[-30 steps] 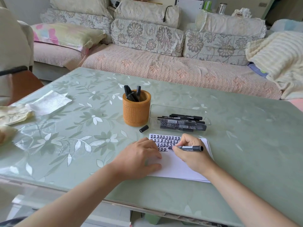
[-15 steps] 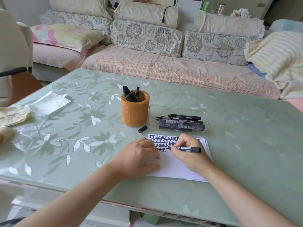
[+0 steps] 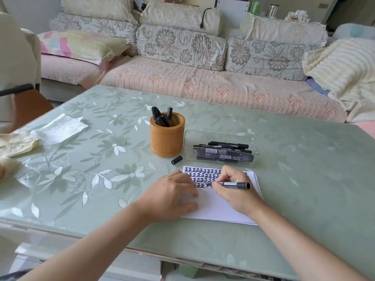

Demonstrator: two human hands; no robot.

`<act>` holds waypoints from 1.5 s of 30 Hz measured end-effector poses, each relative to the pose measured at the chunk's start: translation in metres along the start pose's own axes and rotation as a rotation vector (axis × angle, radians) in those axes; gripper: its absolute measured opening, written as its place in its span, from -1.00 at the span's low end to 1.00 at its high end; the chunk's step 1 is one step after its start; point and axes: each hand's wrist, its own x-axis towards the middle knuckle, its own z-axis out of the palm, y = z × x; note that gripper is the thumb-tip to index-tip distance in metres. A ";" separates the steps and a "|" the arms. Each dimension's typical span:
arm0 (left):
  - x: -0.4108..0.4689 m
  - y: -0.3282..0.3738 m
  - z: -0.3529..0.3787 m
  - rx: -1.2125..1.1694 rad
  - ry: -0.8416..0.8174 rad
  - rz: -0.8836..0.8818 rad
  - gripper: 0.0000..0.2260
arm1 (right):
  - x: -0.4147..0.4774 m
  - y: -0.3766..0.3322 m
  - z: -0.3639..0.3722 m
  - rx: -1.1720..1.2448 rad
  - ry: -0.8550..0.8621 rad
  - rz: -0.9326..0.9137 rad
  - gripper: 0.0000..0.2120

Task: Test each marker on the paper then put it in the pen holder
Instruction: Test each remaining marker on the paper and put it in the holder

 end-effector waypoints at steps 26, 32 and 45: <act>0.016 -0.003 -0.005 0.076 0.176 -0.031 -0.81 | 0.005 -0.021 -0.008 0.119 0.047 -0.018 -0.78; 0.031 -0.027 -0.009 0.266 0.324 -0.252 -0.84 | 0.013 -0.023 -0.023 0.129 -0.096 -0.037 -0.40; 0.038 -0.043 -0.013 0.231 0.204 -0.508 -0.78 | 0.017 -0.026 -0.026 -0.040 -0.024 -0.026 -0.71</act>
